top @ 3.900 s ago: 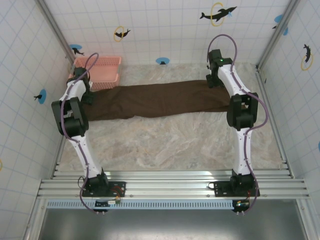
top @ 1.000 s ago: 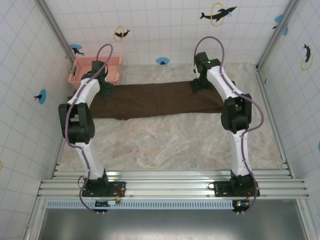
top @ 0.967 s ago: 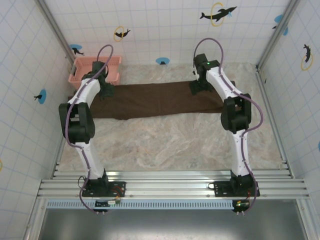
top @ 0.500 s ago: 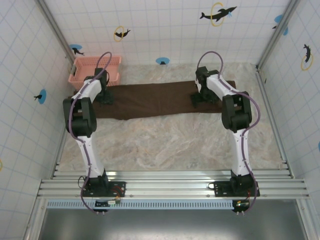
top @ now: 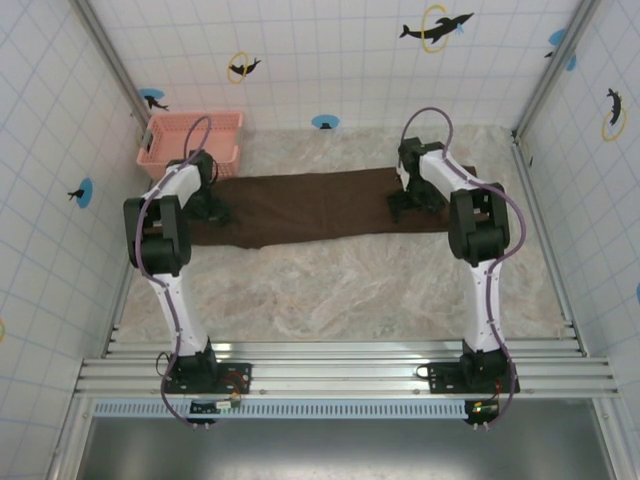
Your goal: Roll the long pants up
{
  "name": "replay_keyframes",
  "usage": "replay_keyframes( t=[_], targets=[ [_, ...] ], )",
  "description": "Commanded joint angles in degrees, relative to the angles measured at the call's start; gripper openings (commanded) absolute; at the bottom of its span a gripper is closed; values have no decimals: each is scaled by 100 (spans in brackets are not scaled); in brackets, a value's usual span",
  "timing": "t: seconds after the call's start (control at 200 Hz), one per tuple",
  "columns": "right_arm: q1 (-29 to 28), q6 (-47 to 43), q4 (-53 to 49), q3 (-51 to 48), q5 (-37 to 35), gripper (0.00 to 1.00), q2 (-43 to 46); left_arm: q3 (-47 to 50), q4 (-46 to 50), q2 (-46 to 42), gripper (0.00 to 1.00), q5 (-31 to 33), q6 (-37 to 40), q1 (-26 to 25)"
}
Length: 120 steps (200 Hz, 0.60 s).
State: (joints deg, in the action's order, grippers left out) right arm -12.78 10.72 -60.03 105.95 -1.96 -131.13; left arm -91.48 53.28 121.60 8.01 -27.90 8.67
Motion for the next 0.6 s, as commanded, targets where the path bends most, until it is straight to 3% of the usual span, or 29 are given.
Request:
replay_keyframes(
  t=[0.0,0.355,0.45,0.595],
  targets=[
    [37,-157,-521,-591,-271,100,168,520,586,-333,95,-416,-244,-28],
    [123,-345,-593,-1982,49,100,1304,1293,1000,-1141,97,34,223,-24],
    [151,-152,-351,-2305,12,99,2071,1459,950,-1409,97,139,394,-50],
    [566,889,-13,-2883,185,98,3554,937,1172,-1698,97,402,722,-259]
  ],
)
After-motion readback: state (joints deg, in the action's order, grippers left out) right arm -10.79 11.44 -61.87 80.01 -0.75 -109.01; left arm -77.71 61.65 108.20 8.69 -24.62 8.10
